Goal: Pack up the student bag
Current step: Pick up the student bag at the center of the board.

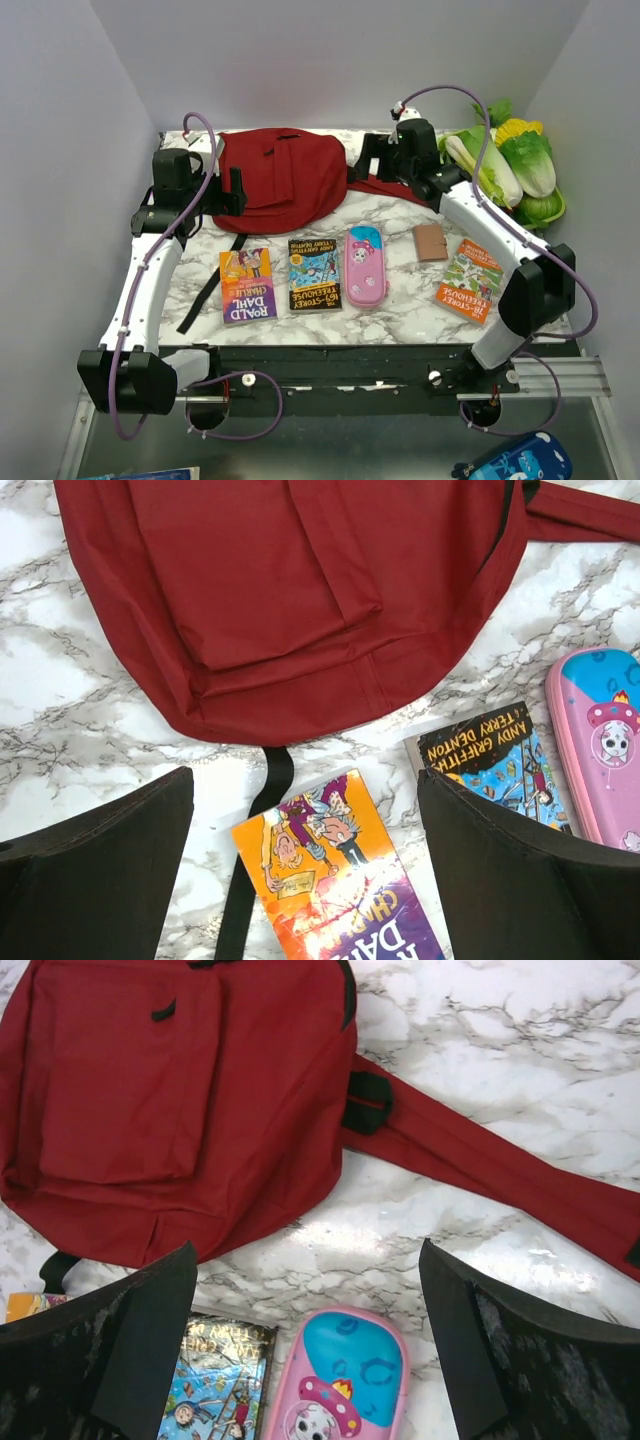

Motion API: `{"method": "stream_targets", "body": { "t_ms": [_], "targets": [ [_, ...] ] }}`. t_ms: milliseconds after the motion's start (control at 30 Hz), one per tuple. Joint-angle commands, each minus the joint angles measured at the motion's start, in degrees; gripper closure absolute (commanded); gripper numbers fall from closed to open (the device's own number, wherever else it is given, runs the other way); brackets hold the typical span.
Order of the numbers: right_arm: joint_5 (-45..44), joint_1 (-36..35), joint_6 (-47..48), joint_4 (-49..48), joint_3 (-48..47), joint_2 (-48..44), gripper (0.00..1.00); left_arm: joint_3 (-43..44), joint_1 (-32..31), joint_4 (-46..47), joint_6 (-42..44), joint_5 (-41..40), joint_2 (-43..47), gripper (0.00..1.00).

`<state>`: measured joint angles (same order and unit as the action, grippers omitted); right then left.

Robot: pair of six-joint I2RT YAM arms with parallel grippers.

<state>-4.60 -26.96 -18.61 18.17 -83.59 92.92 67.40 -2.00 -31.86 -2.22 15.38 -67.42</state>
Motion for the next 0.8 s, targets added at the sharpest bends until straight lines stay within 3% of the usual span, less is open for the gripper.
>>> {"method": "stream_targets", "body": {
  "t_ms": [0, 233, 400, 567, 767],
  "targets": [
    [3.1, -0.5, -0.5, -1.6, -3.5, 5.1, 0.0, 1.3, -0.2, -0.1, -1.0, -2.9, -0.6, 0.01],
    [3.5, -0.6, -1.4, 0.2, -15.0, 19.6, 0.0, 0.7, -0.2, 0.3, -1.9, -7.2, -1.7, 0.01],
    [4.0, -0.8, -2.4, -0.1, -19.9, 27.9, 0.0, 2.2, -0.1, -0.2, -4.3, -19.2, -7.9, 0.01],
    [4.2, -0.8, -2.7, -0.8, -22.6, 32.4, 0.0, 1.4, -0.2, 1.1, -2.4, -21.2, -11.6, 0.01],
    [9.1, -0.9, -4.4, -0.6, -29.0, 38.6, 0.0, 0.6, -0.1, 1.2, -1.4, -18.0, -11.9, 0.01]
  ]
}}
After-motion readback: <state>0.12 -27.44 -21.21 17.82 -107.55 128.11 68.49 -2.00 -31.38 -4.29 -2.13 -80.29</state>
